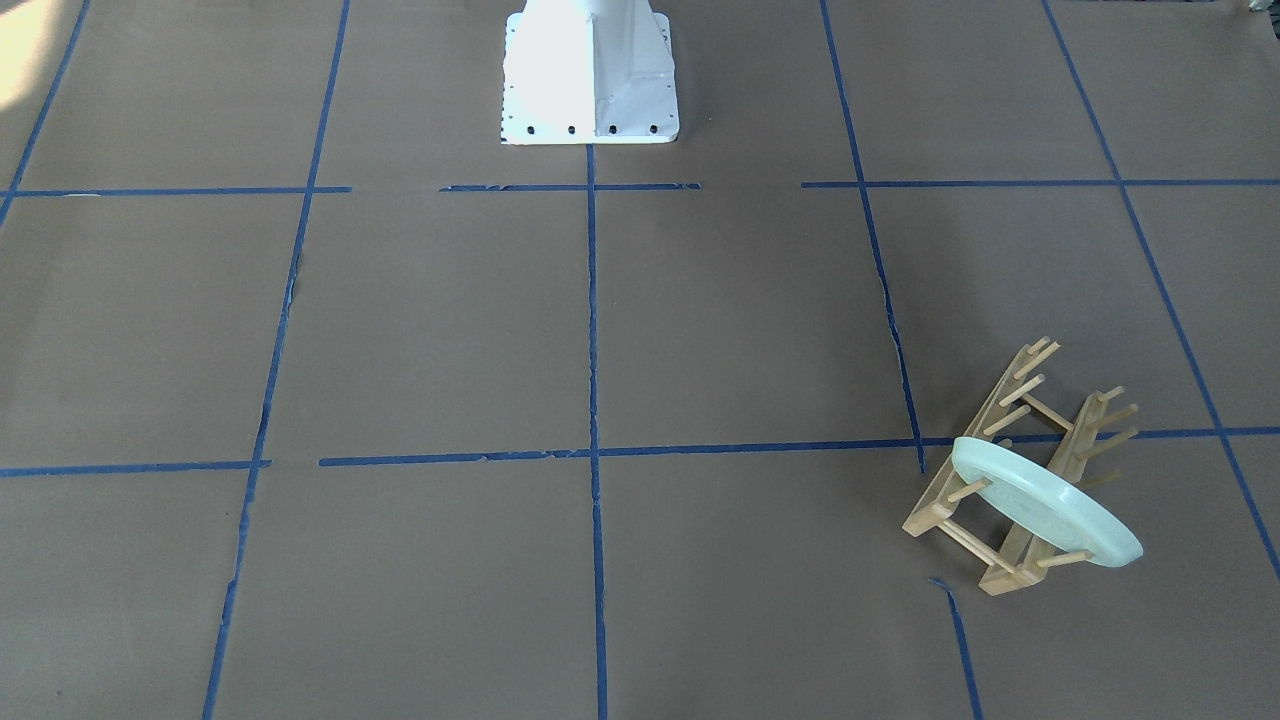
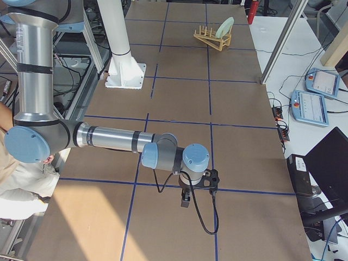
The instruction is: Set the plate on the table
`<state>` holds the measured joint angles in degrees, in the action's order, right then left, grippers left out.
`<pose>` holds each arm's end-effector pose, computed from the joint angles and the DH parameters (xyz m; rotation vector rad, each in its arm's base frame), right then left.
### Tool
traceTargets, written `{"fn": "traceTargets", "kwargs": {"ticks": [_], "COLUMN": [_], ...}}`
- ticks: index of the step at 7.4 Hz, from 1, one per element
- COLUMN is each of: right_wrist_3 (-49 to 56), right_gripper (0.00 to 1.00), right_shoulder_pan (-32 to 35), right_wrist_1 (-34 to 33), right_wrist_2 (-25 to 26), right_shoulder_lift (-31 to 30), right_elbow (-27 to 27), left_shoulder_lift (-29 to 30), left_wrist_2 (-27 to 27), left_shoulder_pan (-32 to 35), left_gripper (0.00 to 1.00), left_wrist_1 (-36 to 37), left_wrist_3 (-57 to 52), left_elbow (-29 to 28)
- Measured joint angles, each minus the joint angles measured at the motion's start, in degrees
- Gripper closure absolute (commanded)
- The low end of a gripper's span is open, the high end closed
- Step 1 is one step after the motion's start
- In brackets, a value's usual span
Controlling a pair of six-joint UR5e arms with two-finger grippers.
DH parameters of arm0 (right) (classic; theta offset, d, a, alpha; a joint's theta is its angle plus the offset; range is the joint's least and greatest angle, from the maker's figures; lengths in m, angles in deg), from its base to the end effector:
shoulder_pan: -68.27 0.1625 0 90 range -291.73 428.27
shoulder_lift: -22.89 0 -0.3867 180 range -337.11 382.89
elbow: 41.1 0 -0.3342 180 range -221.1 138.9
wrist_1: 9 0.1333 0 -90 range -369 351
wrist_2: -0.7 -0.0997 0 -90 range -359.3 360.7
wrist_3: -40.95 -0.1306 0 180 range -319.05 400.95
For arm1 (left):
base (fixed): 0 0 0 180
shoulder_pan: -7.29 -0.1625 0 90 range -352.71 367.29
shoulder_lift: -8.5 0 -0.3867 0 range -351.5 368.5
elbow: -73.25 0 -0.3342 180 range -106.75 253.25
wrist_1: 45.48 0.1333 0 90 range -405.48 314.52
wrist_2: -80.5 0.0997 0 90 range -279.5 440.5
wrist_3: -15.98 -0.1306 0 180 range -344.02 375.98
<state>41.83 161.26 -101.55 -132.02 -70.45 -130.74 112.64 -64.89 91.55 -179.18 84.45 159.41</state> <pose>0.0655 -0.3968 0.6763 -0.0788 -0.7481 0.0757 0.0285 -0.5418 0.4407 0.1527 1.2361 -0.4974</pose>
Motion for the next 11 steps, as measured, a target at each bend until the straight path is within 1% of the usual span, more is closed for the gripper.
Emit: {"fn": "traceTargets", "kwargs": {"ticks": [1,2,3,4,5,7,11], "right_wrist_3": [0.0,0.0,0.0,0.0,0.0,0.0,0.0], "right_gripper": [0.0,0.0,0.0,0.0,0.0,0.0,0.0], "right_shoulder_pan": [0.0,0.0,0.0,0.0,0.0,0.0,0.0], "right_wrist_1": [0.0,0.0,0.0,0.0,0.0,0.0,0.0], "right_wrist_2": [0.0,0.0,0.0,0.0,0.0,0.0,0.0], "right_shoulder_lift": [0.0,0.0,0.0,0.0,0.0,0.0,0.0], "right_elbow": [0.0,0.0,0.0,0.0,0.0,0.0,0.0], "left_shoulder_lift": [1.8,4.4,7.3,9.5,10.4,10.6,10.9], "left_wrist_2": [2.9,9.3,16.4,20.9,22.8,23.9,23.8], "left_shoulder_pan": [-4.7,-9.9,-14.3,-16.8,-17.7,-17.9,-15.3], "left_gripper": [0.0,0.1,0.32,0.44,0.52,1.0,1.0], "left_wrist_1": [-5.1,-7.4,-8.2,-8.7,-9.2,-9.7,-10.0], "left_wrist_3": [14.8,26.8,35.9,41.5,44.1,45.4,45.5], "left_elbow": [-0.6,-1.1,-2.3,-3.5,-4.2,-4.7,-4.7]}}
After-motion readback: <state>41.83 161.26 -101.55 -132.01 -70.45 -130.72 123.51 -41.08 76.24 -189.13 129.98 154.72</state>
